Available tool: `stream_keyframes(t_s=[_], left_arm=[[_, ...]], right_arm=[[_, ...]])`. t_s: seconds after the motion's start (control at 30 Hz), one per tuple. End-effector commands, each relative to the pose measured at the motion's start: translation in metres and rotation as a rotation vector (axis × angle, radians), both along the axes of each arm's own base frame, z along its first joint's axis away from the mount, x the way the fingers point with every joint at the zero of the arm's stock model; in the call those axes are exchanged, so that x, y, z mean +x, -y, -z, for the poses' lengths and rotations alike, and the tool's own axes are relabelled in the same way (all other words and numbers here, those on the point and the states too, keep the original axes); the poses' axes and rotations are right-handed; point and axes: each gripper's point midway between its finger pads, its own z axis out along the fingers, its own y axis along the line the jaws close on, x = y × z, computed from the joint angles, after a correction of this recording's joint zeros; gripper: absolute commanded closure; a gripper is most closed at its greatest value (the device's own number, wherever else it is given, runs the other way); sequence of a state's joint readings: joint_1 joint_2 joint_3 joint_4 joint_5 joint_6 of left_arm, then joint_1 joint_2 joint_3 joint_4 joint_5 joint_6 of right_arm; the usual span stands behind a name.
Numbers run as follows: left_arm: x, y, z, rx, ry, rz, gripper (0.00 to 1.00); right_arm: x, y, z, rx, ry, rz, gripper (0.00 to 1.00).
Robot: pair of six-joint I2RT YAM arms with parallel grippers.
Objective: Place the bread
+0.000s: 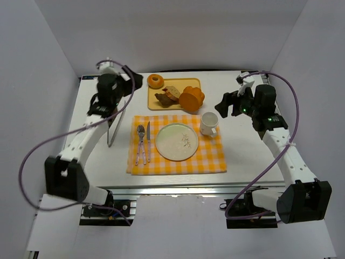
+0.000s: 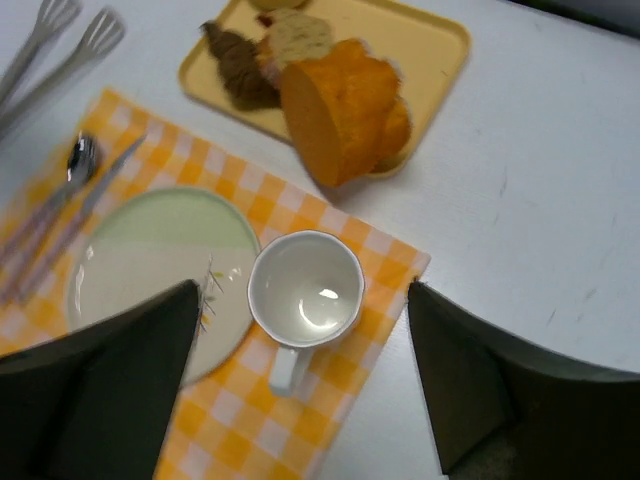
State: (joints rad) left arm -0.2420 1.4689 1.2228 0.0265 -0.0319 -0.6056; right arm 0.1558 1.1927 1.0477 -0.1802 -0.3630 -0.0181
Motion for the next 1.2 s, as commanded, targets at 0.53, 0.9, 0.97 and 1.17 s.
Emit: stream_keyframes(t_s=[0.53, 0.9, 0.97, 1.17], left_arm=[[-0.137, -0.172, 0.166, 0.612, -0.559, -0.121, 0.09], [-0.079, -0.156, 0.228, 0.701, -0.558, 0.156, 0.09], [-0.069, -0.154, 0.24, 0.687, -0.573, 0.181, 0.1], [-0.052, -0.159, 0.264, 0.679, -0.622, 0.193, 0.13]], right_arm=[[-0.092, -0.08, 0.011, 0.01, 0.278, -0.922, 0.1], [-0.089, -0.079, 0.009, 0.023, 0.26, -0.878, 0.11], [-0.089, -0.079, 0.009, 0.023, 0.262, -0.877, 0.11], [-0.087, -0.078, 0.008, 0.009, 0.265, -0.866, 0.11]])
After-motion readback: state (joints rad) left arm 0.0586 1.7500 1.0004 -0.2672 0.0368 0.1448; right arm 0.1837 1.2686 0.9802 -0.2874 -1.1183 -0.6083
